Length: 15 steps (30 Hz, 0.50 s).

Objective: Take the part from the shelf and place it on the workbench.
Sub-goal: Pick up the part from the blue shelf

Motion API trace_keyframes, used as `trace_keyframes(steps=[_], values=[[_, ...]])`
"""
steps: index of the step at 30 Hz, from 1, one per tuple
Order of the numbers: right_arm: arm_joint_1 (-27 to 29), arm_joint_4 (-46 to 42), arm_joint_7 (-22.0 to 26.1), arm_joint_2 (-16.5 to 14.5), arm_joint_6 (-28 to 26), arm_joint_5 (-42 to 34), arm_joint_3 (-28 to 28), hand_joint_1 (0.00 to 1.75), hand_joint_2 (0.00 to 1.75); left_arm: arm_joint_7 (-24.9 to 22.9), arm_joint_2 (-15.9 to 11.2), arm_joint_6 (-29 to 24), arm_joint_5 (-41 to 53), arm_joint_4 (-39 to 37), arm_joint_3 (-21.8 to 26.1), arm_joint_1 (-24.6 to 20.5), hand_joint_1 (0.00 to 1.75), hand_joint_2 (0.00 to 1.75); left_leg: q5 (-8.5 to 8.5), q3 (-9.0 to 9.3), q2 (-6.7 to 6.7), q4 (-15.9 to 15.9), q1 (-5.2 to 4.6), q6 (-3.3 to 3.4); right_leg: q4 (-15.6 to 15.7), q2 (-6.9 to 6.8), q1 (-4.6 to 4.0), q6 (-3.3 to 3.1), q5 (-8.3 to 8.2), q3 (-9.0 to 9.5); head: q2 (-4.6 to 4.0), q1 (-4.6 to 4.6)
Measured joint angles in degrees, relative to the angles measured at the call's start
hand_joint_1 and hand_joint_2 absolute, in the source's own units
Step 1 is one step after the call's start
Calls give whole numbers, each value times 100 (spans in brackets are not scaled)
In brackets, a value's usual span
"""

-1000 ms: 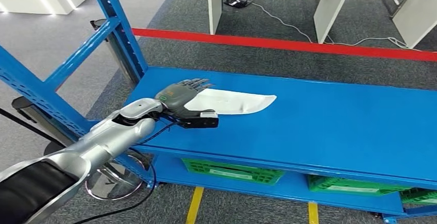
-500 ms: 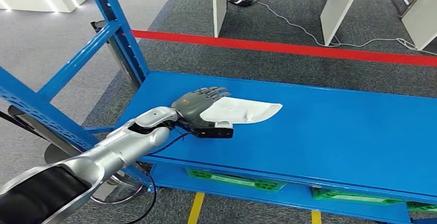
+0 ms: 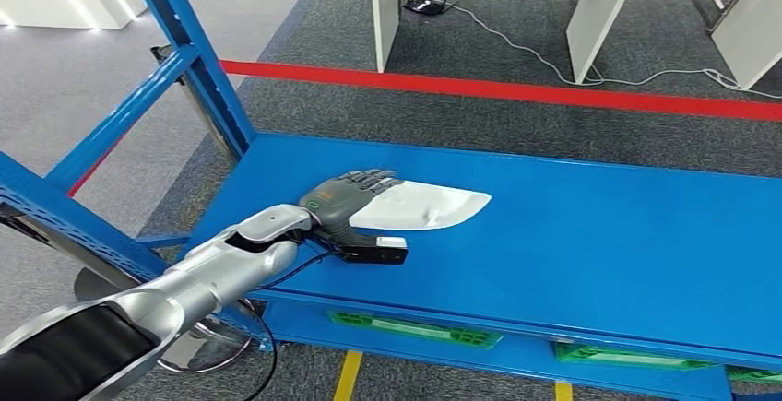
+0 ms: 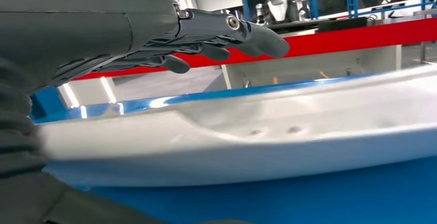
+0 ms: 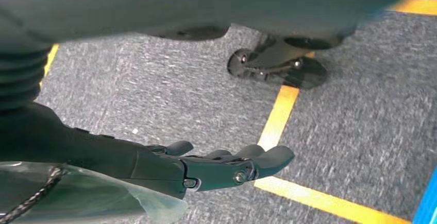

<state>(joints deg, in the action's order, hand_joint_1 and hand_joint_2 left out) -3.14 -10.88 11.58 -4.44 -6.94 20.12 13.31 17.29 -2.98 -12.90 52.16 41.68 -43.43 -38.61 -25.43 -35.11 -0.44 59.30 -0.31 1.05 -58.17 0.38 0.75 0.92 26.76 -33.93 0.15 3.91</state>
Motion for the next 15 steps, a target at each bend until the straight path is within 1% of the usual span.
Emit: trace_keyframes(steps=[2,3,4,5,7,8,9,10,11,12,13,14,15], values=[[-3,0,0,-7,2,3,0,0,0,0,3,-5,-1,-8,-4,-2,0,175,6,16,-4,-59,11,34,12,-11,2,58,7,-15,0,0],[-3,0,0,-9,3,4,1,0,0,0,3,-13,1,-12,-4,-5,0,175,16,39,-2,-92,26,58,-29,-16,1,85,50,-35,0,-3],[-4,0,-1,-9,3,6,1,0,0,-1,2,-25,4,-18,-4,-7,0,175,30,63,0,-125,42,84,-164,-19,0,107,144,-98,0,-13],[-5,0,-1,-9,3,8,2,0,0,-1,3,-49,9,-28,-5,0,0,175,39,84,4,-149,55,105,-424,-21,3,124,291,-224,0,-22],[2,1,0,-10,3,10,4,0,0,-1,3,-153,43,-69,-7,32,0,175,37,88,6,-149,52,125,-1130,-23,7,153,601,-558,0,-34],[8,1,2,-10,2,12,5,0,0,0,2,-208,63,-90,-9,49,0,175,35,88,6,-147,51,128,-1400,-23,10,165,693,-694,0,-35],[15,2,4,-10,2,14,8,0,0,-1,-6,-284,103,-124,-11,63,0,175,32,89,5,-145,51,130,-1528,-25,17,179,701,-767,0,-36],[19,2,6,-10,1,17,12,0,0,-1,-19,-360,150,-158,-14,72,8,175,28,91,2,-140,53,128,-1476,-27,28,192,613,-750,0,-37],[18,2,7,-9,1,23,19,0,0,1,-37,-435,196,-195,-15,75,17,175,21,97,-2,-133,57,119,-1254,-30,43,202,458,-642,0,-37],[16,2,8,-9,1,32,31,0,0,6,-61,-531,252,-245,-17,78,25,175,7,104,-5,-118,64,100,-906,-34,62,217,258,-466,0,-37],[9,2,8,-12,1,44,42,0,0,14,-87,-607,292,-286,-17,75,33,175,-13,106,-9,-97,58,69,-538,-33,68,225,126,-263,0,-41],[2,2,7,-16,1,58,51,0,0,24,-121,-672,322,-327,-17,71,33,175,-32,103,-12,-70,51,34,-255,-24,72,207,52,-99,0,-43],[-1,2,4,-22,1,70,58,0,0,37,-157,-718,341,-361,-17,67,33,175,-42,100,-13,-52,40,-1,-85,-15,71,180,39,5,0,-40]])
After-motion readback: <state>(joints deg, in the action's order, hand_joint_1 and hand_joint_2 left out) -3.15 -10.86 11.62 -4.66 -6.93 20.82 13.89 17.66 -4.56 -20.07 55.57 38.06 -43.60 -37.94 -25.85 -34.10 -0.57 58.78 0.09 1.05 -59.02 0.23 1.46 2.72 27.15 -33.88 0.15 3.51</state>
